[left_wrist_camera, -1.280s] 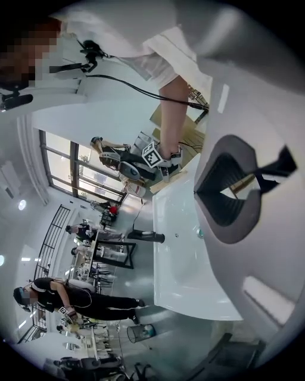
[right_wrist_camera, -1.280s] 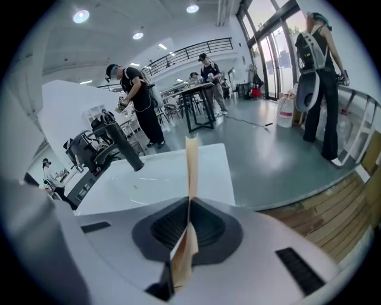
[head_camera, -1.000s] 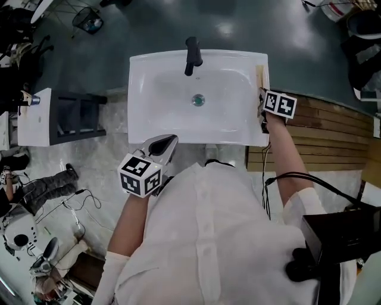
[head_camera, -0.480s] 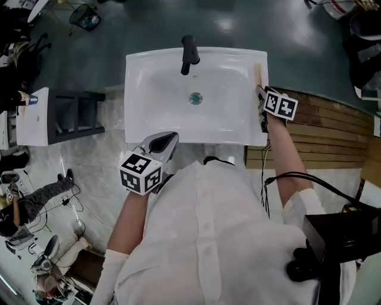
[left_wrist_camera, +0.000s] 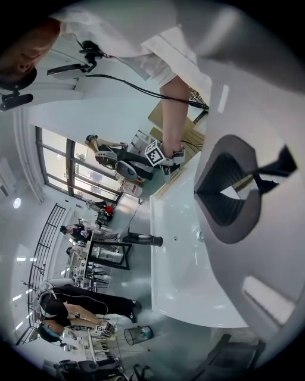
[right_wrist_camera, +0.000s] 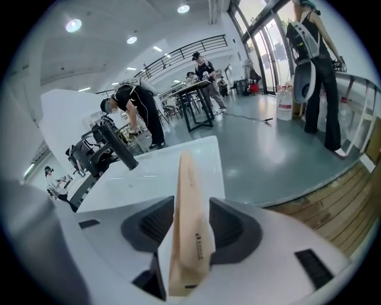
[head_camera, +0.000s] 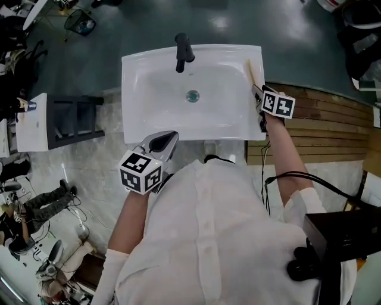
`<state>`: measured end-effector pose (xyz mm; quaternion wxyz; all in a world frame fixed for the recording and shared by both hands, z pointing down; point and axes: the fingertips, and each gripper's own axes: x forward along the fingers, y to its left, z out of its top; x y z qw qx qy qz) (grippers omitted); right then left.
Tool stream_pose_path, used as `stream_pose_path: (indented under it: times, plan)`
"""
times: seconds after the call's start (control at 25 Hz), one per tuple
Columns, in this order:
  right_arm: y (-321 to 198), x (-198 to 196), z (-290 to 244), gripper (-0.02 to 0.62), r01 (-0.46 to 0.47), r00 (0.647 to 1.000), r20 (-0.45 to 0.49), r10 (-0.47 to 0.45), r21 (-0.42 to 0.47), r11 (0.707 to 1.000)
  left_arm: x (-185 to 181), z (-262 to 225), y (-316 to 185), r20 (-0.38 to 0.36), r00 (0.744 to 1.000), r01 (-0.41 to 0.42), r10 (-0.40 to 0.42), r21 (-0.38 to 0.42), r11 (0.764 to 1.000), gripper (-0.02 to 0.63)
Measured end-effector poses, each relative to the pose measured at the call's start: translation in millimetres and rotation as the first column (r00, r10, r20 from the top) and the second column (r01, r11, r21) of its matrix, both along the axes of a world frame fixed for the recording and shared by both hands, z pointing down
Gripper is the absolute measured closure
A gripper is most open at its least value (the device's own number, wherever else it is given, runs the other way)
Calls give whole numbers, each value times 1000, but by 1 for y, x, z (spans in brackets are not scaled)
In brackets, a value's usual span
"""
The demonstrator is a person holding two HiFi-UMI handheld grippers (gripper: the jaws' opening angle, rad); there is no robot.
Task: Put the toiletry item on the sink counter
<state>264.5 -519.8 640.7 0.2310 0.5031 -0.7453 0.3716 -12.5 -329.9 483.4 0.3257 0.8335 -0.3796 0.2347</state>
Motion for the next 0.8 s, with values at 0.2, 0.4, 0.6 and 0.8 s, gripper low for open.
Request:
stream_pose_path:
  times: [0.2, 0.4, 0.6, 0.8]
  plan:
    - [11, -4, -2, 433, 19, 1000, -15, -19, 7, 1000, -2, -2, 9, -1, 1000, -6, 6, 6, 1000, 600]
    - [21, -1, -3, 433, 18, 1000, -23, -18, 22, 1000, -2, -1, 21, 1, 1000, 2, -2, 16, 1000, 600]
    - [25, -6, -13, 433, 21, 999, -45, -19, 46, 999, -9, -1, 29, -9, 1000, 4, -4, 20, 1000, 600]
    - [38, -8, -31, 433, 24, 996, -90, -16, 82, 996, -18, -3, 43, -23, 1000, -10, 11, 35, 999, 600]
